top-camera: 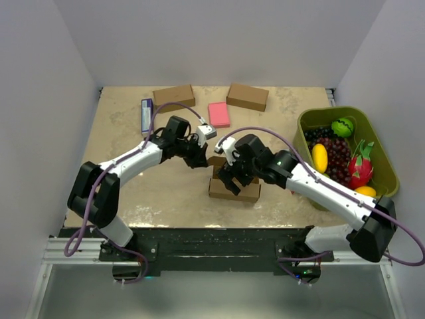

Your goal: Fold the paper box

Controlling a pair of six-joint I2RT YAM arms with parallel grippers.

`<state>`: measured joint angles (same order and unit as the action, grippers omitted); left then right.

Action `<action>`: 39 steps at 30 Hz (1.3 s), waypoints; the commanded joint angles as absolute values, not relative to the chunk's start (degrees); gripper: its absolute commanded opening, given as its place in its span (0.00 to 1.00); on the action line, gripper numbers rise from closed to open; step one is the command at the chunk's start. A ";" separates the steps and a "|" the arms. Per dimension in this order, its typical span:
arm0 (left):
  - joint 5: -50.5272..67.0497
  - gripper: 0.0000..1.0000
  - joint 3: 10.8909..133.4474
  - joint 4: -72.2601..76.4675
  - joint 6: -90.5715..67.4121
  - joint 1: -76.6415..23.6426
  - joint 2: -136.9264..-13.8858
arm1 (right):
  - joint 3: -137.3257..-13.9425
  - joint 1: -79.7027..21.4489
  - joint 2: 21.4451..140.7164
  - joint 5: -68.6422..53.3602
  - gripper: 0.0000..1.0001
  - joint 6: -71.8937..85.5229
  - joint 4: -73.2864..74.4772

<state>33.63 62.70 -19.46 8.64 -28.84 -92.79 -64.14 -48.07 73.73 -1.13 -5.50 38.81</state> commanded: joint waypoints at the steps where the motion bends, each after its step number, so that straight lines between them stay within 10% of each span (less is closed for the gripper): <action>1: 36.47 0.00 65.04 -20.48 10.64 -27.86 -93.60 | -64.44 -49.30 72.69 -11.47 0.84 3.24 42.19; 11: 39.11 0.00 64.60 -19.42 10.11 -27.77 -93.25 | -58.97 -56.07 77.25 -15.74 0.70 9.23 37.97; 39: 50.37 0.00 62.49 -21.18 14.68 -30.50 -91.93 | -56.34 -51.50 82.44 2.29 0.80 1.15 19.87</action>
